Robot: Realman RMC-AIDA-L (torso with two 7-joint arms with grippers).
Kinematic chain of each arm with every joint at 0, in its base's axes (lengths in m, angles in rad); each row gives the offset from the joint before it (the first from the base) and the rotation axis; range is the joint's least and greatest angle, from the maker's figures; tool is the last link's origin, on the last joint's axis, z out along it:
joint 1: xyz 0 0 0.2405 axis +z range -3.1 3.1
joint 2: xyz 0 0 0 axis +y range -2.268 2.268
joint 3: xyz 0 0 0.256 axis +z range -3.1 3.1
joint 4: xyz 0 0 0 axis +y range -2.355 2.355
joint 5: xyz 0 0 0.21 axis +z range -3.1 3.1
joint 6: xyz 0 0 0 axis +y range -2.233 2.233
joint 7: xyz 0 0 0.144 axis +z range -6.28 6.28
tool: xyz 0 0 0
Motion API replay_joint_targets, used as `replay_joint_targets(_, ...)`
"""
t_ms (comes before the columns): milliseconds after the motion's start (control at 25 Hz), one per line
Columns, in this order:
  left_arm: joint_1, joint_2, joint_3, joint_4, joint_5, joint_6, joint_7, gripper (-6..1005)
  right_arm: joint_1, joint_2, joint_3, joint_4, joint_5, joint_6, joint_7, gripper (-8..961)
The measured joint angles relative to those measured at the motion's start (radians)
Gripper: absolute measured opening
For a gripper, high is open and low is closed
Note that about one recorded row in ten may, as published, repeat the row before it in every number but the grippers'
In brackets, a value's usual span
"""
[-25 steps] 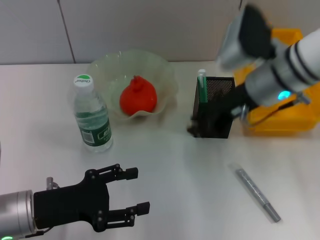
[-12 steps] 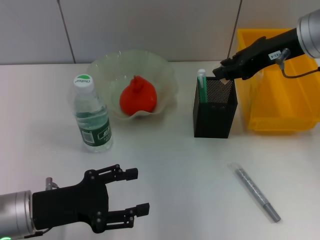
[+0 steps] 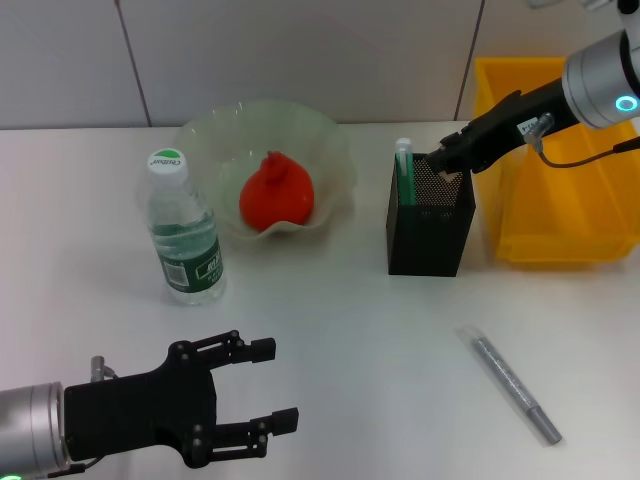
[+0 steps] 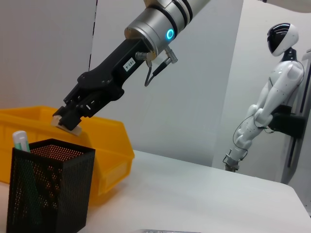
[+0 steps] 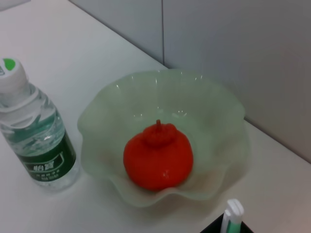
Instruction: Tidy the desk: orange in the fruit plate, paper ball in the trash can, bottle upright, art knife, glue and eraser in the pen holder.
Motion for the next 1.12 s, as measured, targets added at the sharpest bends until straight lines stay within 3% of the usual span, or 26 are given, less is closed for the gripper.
replay_joint_targets(440,0.000,0.000,0.000,0.002,-0.001,0.000,-0.008,798,-0.001,0.000,-0.007,-0.007,-0.014,0.001,0.020,279)
replay_joint_targets(600,0.000,0.000,0.000,0.005,-0.002,0.000,-0.008,798,-0.022,0.007,-0.002,-0.079,-0.009,-0.028,0.075,445)
replay_joint_targets(720,0.000,0.000,0.000,0.007,-0.002,0.000,-0.008,798,-0.044,0.012,0.004,-0.189,0.016,-0.105,0.177,625)
replay_joint_targets(760,0.000,0.000,0.000,0.007,-0.002,0.000,-0.008,798,-0.050,0.011,0.004,-0.257,0.026,-0.210,0.278,695)
replay_joint_targets(800,0.000,0.000,0.000,0.008,-0.002,0.000,-0.008,798,-0.050,0.011,0.004,-0.257,0.026,-0.210,0.278,695)
replay_joint_targets(840,0.000,0.001,0.000,0.008,-0.002,0.000,-0.008,798,-0.043,0.004,0.004,-0.285,0.024,-0.317,0.378,695)
replay_joint_targets(880,0.000,0.001,0.000,0.008,-0.002,0.000,-0.008,798,-0.043,0.004,0.004,-0.285,0.024,-0.317,0.378,694)
replay_joint_targets(960,0.000,0.001,0.000,0.008,-0.002,0.000,-0.008,798,-0.019,-0.005,0.001,-0.281,0.004,-0.458,0.475,694)
replay_joint_targets(1120,0.000,0.000,0.000,0.008,-0.001,0.000,-0.008,798,-0.012,0.000,-0.016,-0.275,-0.067,-0.527,0.525,694)
